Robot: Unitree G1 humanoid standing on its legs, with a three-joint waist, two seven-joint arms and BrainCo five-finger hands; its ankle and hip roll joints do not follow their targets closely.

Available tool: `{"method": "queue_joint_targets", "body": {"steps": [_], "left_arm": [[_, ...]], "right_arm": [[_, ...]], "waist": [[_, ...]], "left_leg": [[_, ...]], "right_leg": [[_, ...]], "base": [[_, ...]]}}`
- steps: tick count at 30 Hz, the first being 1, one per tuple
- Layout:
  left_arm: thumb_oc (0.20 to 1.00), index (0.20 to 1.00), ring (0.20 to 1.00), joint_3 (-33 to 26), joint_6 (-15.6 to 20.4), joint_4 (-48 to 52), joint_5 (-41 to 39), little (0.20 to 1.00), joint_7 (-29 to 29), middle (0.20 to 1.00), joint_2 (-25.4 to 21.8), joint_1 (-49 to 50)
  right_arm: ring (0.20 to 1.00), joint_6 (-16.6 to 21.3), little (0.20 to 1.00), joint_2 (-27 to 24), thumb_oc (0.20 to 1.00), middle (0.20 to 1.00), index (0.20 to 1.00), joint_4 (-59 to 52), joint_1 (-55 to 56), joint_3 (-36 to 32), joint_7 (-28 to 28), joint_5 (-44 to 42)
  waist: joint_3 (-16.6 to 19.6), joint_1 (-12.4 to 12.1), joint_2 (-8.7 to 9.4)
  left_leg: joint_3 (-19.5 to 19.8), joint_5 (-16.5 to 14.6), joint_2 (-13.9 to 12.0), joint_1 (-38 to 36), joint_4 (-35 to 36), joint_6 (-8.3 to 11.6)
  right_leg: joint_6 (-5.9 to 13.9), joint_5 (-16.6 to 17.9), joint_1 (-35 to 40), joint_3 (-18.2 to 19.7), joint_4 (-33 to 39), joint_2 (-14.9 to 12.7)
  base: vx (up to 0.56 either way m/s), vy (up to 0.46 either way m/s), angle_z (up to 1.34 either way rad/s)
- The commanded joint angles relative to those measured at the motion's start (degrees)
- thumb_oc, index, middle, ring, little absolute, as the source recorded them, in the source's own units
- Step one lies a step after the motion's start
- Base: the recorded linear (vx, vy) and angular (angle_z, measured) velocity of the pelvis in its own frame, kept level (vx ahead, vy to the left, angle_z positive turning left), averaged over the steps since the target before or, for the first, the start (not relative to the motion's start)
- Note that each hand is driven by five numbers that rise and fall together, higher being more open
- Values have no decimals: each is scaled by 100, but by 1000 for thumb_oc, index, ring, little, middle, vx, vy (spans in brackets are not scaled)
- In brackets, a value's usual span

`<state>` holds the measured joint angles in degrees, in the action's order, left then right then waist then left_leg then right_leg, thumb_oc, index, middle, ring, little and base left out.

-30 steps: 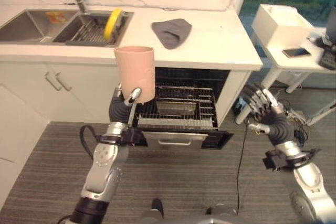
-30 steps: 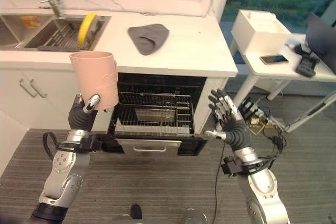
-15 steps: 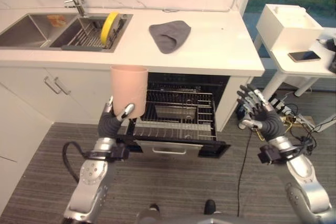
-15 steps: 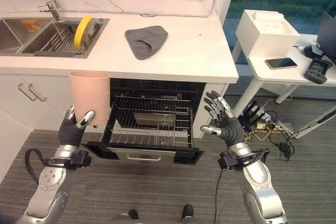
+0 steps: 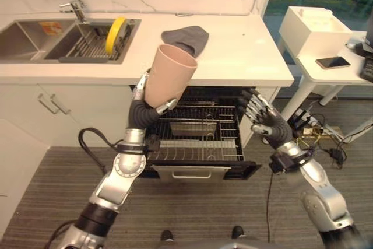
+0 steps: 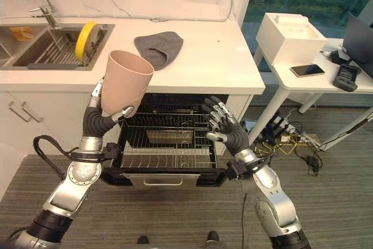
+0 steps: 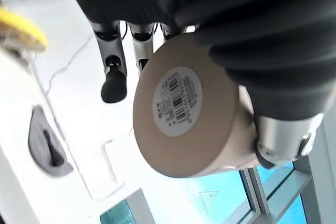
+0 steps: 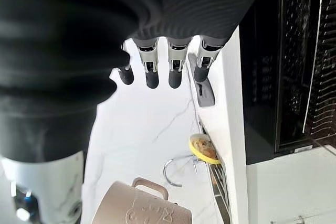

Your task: Place the dishes in the dishwasher.

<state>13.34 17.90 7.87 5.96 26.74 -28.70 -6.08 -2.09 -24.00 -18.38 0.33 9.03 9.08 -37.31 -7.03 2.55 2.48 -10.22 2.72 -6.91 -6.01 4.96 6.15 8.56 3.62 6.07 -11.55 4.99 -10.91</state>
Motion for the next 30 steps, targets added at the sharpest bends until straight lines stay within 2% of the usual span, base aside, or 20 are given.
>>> {"method": "queue_joint_targets", "body": {"steps": [1, 6, 11, 19, 25, 30], "left_arm": [[200, 200, 200, 121, 236, -139, 789, 200, 560, 200, 86, -464], [200, 200, 200, 522, 106, -326, 1140, 200, 716, 200, 168, -728], [200, 200, 200, 816, 116, -389, 1157, 200, 583, 200, 185, -760], [200, 200, 200, 1086, 86, -400, 1209, 200, 566, 200, 223, -872], [200, 200, 200, 1249, 109, -344, 1303, 200, 537, 200, 224, -975], [200, 200, 200, 1471, 176, -280, 1734, 200, 575, 200, 158, -1085]], "right_arm": [[1000, 130, 1000, -177, 1000, 1000, 1000, -295, -341, 37, -127, -357], [1000, 71, 1000, -88, 1000, 1000, 1000, -227, -827, 347, -474, -430], [1000, -166, 1000, 27, 1000, 1000, 1000, -182, -1151, 600, -567, -613], [1000, -310, 1000, 210, 1000, 1000, 1000, -151, -1564, 895, -588, -696], [1000, -335, 1000, 370, 1000, 1000, 1000, -46, -1800, 1078, -818, -698], [1000, -200, 1000, 455, 1000, 1000, 1000, 50, -1952, 1151, -995, -683]], "waist": [[299, -27, 11], [364, -112, 27], [468, -145, 41], [509, -209, 52], [537, -260, 58], [551, -275, 49]], "left_leg": [[62, -13, -588, -15, 4, 12], [54, -37, -645, -105, 4, 36], [51, -21, -652, -123, 4, 20], [73, -20, -670, -139, 4, 36], [104, -26, -672, -140, 4, 33], [111, -38, -665, -139, 4, 26]], "right_leg": [[158, 144, 39, 74, 1, -272], [133, 103, 120, 143, 1, -211], [94, 122, 118, 150, 1, -192], [91, 122, 144, 90, 1, -199], [90, 119, 162, 49, 1, -210], [97, 117, 162, 24, 1, -224]], "base": [[29, -44, -3], [47, -51, -8], [44, -26, -2], [0, 0, 0], [4, 1, 1], [0, 0, 0]]}}
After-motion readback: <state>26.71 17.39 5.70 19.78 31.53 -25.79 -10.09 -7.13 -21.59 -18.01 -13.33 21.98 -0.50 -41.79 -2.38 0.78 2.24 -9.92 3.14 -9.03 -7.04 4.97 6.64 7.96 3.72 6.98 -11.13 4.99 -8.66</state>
